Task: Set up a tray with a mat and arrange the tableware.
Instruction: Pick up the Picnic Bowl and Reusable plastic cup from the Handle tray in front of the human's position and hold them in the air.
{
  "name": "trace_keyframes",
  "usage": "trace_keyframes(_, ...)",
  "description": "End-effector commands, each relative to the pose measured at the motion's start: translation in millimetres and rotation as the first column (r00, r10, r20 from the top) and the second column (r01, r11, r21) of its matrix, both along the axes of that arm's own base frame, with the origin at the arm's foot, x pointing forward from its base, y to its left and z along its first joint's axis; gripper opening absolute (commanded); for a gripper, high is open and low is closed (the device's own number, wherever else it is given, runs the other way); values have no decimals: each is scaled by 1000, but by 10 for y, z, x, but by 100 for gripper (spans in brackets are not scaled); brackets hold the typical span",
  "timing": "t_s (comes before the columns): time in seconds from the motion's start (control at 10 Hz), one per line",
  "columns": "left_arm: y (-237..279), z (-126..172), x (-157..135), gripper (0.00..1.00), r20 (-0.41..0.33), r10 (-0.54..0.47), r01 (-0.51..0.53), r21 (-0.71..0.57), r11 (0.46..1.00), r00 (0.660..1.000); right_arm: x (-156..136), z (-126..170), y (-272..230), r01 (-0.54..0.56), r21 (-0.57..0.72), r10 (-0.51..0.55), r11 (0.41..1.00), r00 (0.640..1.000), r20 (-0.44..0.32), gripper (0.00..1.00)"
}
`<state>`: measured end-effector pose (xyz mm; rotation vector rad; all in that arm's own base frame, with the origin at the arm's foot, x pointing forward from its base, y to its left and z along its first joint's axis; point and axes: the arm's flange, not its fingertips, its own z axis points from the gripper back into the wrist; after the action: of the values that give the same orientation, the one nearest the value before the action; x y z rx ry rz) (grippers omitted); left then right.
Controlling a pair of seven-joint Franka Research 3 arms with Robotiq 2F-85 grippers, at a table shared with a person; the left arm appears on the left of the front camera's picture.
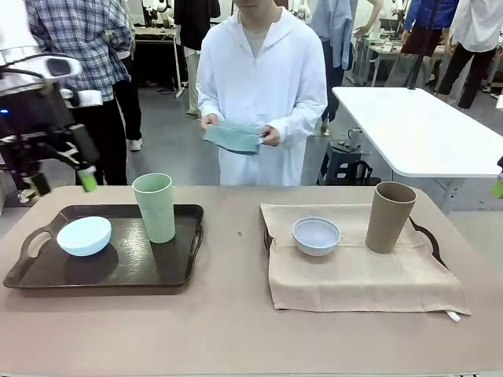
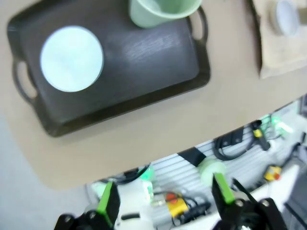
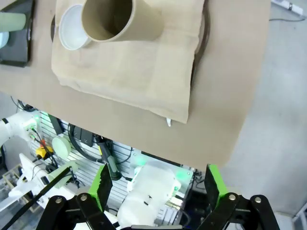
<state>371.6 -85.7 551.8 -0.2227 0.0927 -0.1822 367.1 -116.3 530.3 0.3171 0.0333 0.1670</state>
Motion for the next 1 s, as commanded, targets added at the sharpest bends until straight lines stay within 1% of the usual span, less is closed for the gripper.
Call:
trace_keyframes(0.0,-251,-30,91,100,-25,-45,45,9,999,999,35,-88,167,1,-13,-2,1000,1000,-11,100)
trace_keyframes(0.1,-251,-30,91,100,-25,-45,45,9,999,999,0,0,0,0,0,0,1000,1000,0,100)
trace_keyframes(0.3,-251,-30,91,100,-25,-45,45,9,999,999,0,0,0,0,0,0,1000,1000,0,100)
trace_keyframes(0.4,-150,-45,6,100,-14,-34,34,11,999,999,2,-23,-3,4,-1,-4,1000,1000,-5,100)
trace_keyframes(0.5,121,-51,86,100,-24,-3,1,-53,999,1000,0,-69,-125,-39,60,41,997,999,-36,100)
trace_keyframes(0.6,545,-13,127,100,-35,6,-11,-159,987,999,-9,-82,-323,-19,111,23,994,999,-32,100)
trace_keyframes(0.7,937,-37,86,100,-49,3,-17,-274,962,999,-48,-104,-537,-30,233,43,972,998,-51,100)
trace_keyframes(0.8,1326,-81,83,100,-64,-43,14,-398,917,997,-37,-161,-764,-17,327,39,945,997,-62,100)
trace_keyframes(0.9,1592,-139,37,100,-83,-52,7,-465,885,995,-41,-237,-940,12,388,22,921,996,-82,100)
